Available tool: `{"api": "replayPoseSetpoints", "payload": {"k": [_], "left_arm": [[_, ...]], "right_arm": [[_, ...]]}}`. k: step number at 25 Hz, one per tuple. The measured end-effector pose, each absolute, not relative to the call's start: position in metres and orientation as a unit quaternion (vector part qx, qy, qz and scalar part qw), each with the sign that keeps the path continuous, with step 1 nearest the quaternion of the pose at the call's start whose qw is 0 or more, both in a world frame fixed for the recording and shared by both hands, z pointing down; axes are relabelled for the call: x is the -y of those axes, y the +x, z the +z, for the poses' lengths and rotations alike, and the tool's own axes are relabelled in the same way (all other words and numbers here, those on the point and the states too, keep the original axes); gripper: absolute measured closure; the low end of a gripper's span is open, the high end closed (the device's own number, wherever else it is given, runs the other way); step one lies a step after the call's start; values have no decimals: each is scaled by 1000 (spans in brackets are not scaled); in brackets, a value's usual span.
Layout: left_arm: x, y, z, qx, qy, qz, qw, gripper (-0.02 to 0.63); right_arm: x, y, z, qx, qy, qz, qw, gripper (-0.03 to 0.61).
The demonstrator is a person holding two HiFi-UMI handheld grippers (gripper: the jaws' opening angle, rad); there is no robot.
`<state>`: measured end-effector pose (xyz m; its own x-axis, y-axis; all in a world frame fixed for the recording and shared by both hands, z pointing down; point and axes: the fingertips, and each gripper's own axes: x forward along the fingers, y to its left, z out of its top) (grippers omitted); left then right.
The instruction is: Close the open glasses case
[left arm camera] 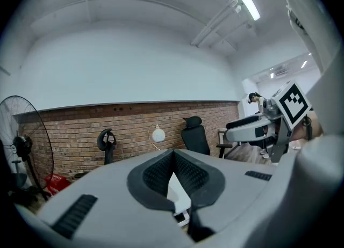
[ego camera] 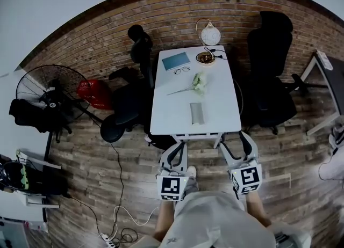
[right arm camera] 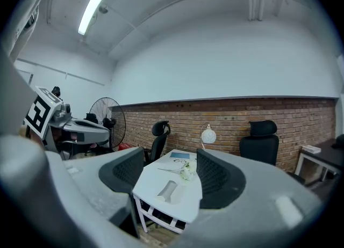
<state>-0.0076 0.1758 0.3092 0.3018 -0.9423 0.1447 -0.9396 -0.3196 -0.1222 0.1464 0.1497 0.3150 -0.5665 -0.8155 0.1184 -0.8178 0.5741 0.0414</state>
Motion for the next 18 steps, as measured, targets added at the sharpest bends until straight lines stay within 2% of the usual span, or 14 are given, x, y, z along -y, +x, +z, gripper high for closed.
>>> {"api": "replayPoseSetpoints", "payload": {"k": [18], "left_arm": [[-89, -56, 320, -549, -830, -98, -11, 611]], "right_arm": [[-73, 98, 327, 864, 496, 31, 85, 270]]}}
